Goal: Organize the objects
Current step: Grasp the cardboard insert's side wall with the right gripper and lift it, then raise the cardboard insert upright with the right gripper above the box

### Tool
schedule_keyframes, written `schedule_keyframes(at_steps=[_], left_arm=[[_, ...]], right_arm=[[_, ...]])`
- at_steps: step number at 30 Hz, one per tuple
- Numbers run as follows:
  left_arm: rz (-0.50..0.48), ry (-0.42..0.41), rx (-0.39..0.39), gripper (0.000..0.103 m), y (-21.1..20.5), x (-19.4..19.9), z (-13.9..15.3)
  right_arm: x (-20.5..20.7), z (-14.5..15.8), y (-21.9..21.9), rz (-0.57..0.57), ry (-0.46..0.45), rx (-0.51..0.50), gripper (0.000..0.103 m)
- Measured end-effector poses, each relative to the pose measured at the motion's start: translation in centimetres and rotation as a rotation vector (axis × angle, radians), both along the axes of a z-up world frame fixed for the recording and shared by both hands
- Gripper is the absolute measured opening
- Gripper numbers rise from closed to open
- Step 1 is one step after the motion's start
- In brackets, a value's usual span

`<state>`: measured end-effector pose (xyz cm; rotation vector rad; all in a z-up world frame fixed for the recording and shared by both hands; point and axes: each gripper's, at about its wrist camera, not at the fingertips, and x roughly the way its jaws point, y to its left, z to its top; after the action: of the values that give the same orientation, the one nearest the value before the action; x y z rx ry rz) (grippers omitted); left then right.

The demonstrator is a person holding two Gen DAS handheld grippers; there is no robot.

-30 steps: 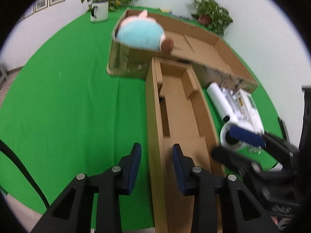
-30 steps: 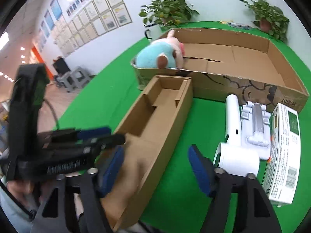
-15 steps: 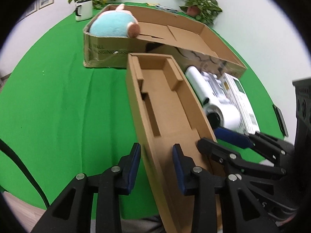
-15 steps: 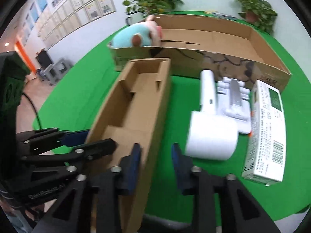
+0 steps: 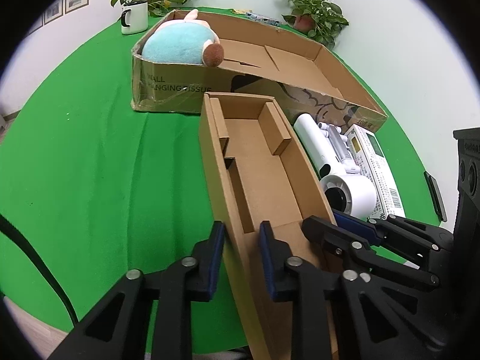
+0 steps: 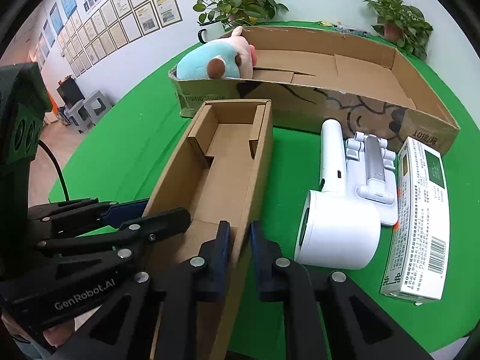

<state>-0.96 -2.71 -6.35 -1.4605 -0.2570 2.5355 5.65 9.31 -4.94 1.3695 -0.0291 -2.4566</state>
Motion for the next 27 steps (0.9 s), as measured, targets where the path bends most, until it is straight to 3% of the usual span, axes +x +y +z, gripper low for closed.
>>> schedule_keyframes(at_steps=[4, 8, 18, 27], left_arm=[[0.003, 0.015, -0.026, 0.016, 0.5, 0.2, 0.7], [0.018, 0.043, -0.034, 0.014, 0.6, 0.3, 1.9], [0.048, 0.25, -0.07, 0.014, 1.3, 1.0, 8.7], [0.01, 0.364, -0.085, 0.014, 3.5, -1.7, 12.8]], right_arm=[[0.0, 0.1, 0.4, -0.012, -0.001, -0.013, 0.01], [0.4, 1.4, 0.2, -0.025, 0.069, 0.017, 0.008], [1.2, 8.0, 0.8, -0.036, 0.299, -0.044, 0.007], [-0.5, 12.6, 2.9, -0.1, 0.395, -0.046, 0.006]])
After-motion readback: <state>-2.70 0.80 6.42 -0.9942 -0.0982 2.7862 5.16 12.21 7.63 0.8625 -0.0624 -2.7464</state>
